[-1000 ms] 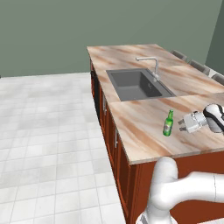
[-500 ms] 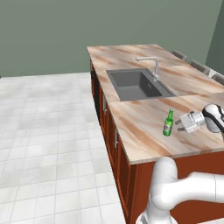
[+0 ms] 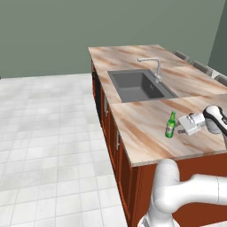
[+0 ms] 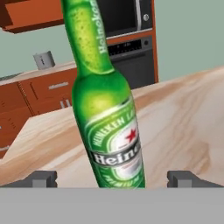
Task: Pick the beer from the counter and place it in the open cabinet.
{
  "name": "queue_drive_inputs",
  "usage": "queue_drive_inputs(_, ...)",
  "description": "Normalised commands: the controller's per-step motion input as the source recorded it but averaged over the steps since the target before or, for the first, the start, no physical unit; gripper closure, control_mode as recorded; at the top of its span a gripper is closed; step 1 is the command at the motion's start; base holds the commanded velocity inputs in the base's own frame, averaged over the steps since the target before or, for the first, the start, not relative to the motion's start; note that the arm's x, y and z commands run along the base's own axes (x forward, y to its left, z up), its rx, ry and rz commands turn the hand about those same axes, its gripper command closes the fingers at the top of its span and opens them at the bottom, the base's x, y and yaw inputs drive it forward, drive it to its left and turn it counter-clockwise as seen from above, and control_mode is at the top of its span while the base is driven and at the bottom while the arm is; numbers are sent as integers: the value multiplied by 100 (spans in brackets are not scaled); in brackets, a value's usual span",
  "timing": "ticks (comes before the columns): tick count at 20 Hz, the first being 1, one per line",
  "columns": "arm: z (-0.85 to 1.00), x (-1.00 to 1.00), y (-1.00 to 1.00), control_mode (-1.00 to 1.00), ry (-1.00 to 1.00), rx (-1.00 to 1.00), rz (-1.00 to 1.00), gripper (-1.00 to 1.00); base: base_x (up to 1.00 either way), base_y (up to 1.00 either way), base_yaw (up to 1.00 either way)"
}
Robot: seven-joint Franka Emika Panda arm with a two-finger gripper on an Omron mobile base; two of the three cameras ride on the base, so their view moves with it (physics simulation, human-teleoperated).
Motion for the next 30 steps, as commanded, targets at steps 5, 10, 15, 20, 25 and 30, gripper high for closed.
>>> queue_drive_inputs(5,0,-8,18,-100,0,2,6,-100,0,0,0)
queue_drive_inputs(10,0,-1,21,-100,0,0,3,-100,0,0,0)
queue_drive_inputs(15,0,2,20,-100,0,0,0,-100,0,0,0)
queue_drive_inputs(20,0,0,18,-100,0,0,0,-100,0,0,0)
queue_drive_inputs(25,0,0,18,-100,0,0,0,-100,0,0,0)
queue_drive_inputs(30,0,7,18,-100,0,0,-2,-100,0,0,0)
